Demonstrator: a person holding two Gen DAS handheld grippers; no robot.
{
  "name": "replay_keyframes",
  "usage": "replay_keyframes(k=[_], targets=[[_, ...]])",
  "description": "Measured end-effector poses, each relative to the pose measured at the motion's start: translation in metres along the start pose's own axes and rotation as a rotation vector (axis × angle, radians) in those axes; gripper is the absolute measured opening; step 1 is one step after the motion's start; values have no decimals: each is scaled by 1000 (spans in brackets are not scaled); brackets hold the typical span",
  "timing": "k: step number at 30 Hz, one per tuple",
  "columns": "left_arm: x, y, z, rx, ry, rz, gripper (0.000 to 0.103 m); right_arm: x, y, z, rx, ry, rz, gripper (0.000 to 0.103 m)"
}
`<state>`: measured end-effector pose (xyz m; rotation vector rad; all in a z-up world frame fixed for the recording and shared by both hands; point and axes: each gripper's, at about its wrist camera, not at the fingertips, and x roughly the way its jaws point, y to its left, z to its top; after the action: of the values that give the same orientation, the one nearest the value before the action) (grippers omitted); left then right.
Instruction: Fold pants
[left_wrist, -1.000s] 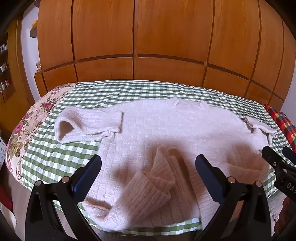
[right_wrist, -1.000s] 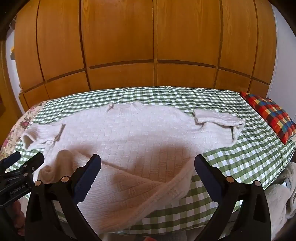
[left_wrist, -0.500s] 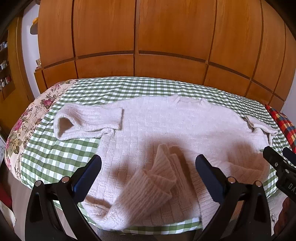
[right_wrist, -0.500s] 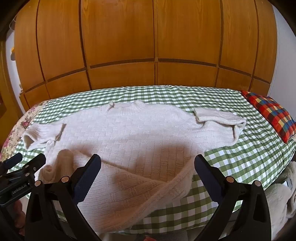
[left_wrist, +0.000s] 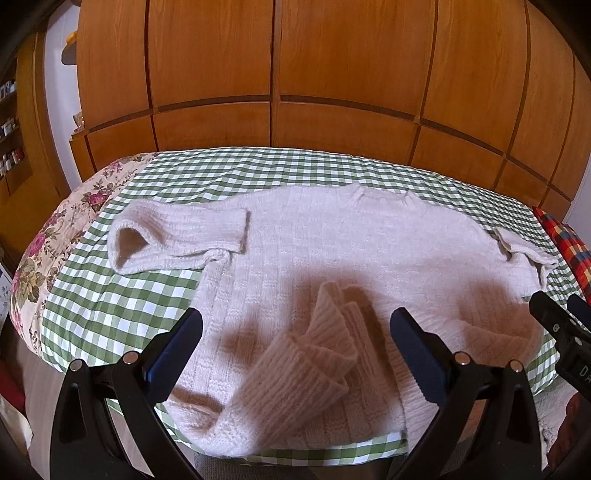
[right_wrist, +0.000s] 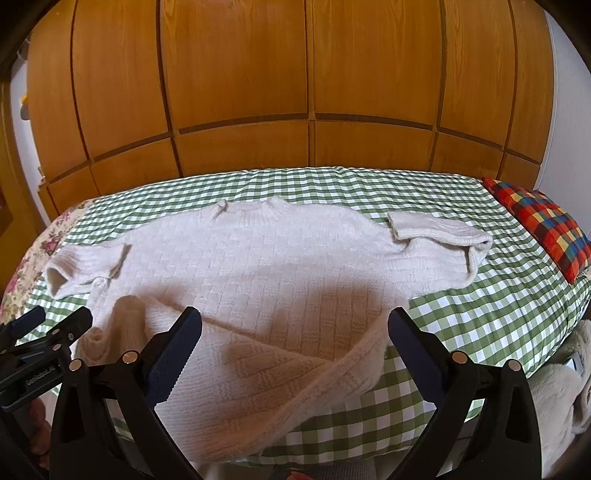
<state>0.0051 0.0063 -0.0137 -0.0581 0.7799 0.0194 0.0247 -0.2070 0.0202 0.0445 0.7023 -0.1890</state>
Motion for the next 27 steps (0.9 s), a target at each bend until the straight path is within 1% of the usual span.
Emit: replay_keyframes(k=[9, 14, 16, 17, 20, 22, 24, 27], targets=[[3, 0, -1, -2, 11, 2, 101, 2, 0, -1, 0, 10, 6, 100], [5, 3, 0, -1, 12, 10, 101, 4, -3, -1, 20, 14, 27, 100], [8, 11, 2, -17, 18, -12, 101, 5, -9, -1, 50, 14, 57, 100], [10, 18, 1, -35, 22, -35, 101, 5, -11, -1, 60, 14, 65, 100], [15, 35, -2, -108, 23, -97, 101, 7, -16, 0, 84, 15, 92, 100], [19, 50, -8, -168, 26, -121, 101, 9, -19, -1, 86, 23, 109, 100], [24, 58, -12, -181, 36, -110, 101, 12, -21, -3, 93, 43, 129, 100], [27, 63, -18, -137, 32, -73, 101, 16, -29, -9, 112, 85, 149, 100]])
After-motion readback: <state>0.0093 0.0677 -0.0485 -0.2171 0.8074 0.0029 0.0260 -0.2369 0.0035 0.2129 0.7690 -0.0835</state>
